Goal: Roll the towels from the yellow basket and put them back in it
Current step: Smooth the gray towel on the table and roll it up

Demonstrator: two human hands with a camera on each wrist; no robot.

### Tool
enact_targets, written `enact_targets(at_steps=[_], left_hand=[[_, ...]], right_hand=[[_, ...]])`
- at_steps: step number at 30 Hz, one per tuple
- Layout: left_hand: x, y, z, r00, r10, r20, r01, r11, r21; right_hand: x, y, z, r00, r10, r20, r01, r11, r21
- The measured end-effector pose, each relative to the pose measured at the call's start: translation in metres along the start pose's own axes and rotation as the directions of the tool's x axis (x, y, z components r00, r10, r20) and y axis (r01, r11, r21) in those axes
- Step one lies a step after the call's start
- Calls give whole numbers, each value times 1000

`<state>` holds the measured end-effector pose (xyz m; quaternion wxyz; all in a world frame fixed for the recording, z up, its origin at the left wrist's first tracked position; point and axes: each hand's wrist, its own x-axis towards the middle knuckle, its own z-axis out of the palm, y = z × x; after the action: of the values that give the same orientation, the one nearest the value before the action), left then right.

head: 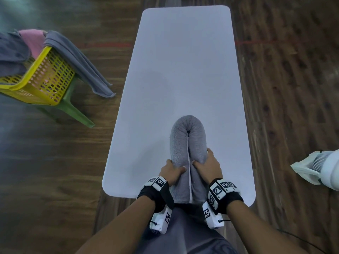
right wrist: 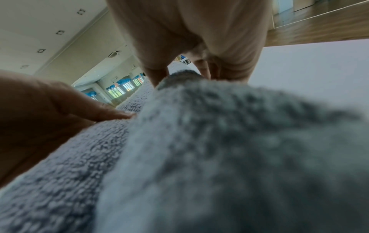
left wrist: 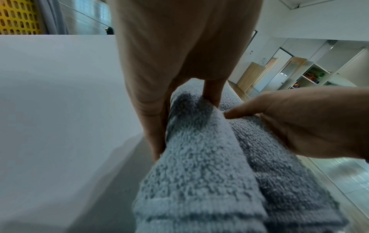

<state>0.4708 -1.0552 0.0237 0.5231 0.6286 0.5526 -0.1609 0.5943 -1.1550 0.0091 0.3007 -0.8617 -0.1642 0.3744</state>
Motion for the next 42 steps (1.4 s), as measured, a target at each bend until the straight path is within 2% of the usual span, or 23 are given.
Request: enact_targets(at_steps=[4, 11, 13, 14, 16, 17, 18, 20, 24, 27, 29, 30, 31, 32, 33, 34, 35, 36, 37, 39, 40, 42], left_hand=[[0, 1, 3, 999, 11, 43, -8, 998, -56], [4, -4, 7, 998, 32, 45, -26, 992, -124], [3, -4, 8, 977, 75, 202, -40, 984, -171], [0, -3, 9, 941, 103, 324, -59, 988, -141], [-5, -4, 8, 852, 136, 506, -197, 978, 70], [-3, -6, 8, 827, 146, 542, -294, 935, 198], [-5, -6, 7, 826, 120, 551, -344, 881, 323], [-2, -11, 6, 834, 97, 544, -373, 824, 426], [3, -26, -4, 841, 115, 529, -363, 844, 394], [2, -42, -19, 871, 134, 473, -320, 885, 339], [-2, -56, -29, 906, 194, 377, -330, 881, 339], [-5, -60, -33, 919, 262, 295, -362, 857, 368], [-8, -64, -34, 909, 371, 189, -416, 806, 421], [-10, -64, -34, 858, 508, 79, -476, 727, 495], [-13, -61, -31, 773, 635, -2, -517, 631, 578], [-15, -55, -28, 685, 728, -34, -537, 536, 651], [-15, -47, -24, 614, 789, -17, -550, 444, 708], [-12, -39, -20, 576, 816, 45, -556, 351, 754], [-9, -32, -18, 568, 815, 120, -548, 265, 794], [2, -20, -18, 638, 737, 221, -502, 180, 846], [7, -15, -19, 677, 694, 244, -483, 170, 859], [11, -8, -21, 723, 638, 265, -458, 156, 875]], right_hand=[[0, -4, 3, 1000, -6, 7, 6, 1000, 22], [-1, -6, 8, 1000, 13, 14, -13, 1000, 28], [-4, -12, 15, 997, 80, 1, -80, 995, -63], [-6, -17, 18, 994, 108, -13, -109, 981, -161], [-7, -22, 20, 995, 94, -35, -100, 932, -348], [-6, -22, 19, 997, 64, -32, -71, 902, -426], [-4, -18, 18, 999, 26, -30, -38, 867, -497], [-1, -9, 17, 998, -49, -50, 10, 801, -599], [1, -2, 12, 977, -203, -64, 115, 756, -644], [-1, 11, 0, 974, -226, -9, 155, 696, -701], [-7, 21, -6, 977, -214, 14, 155, 660, -736], [-9, 26, -7, 977, -212, 28, 162, 649, -744], [-10, 29, -8, 974, -222, 49, 183, 636, -749], [-10, 31, -9, 966, -247, 78, 219, 618, -755], [-9, 33, -10, 953, -282, 112, 265, 595, -759], [-7, 34, -12, 935, -323, 148, 316, 568, -760], [-6, 36, -13, 910, -371, 186, 374, 540, -754], [-4, 37, -15, 879, -418, 229, 437, 512, -739], [-4, 38, -16, 844, -461, 273, 498, 487, -717], [-4, 39, -18, 797, -506, 331, 570, 447, -689], [-5, 38, -20, 797, -506, 329, 567, 439, -697], [-7, 37, -24, 834, -468, 292, 506, 440, -742]])
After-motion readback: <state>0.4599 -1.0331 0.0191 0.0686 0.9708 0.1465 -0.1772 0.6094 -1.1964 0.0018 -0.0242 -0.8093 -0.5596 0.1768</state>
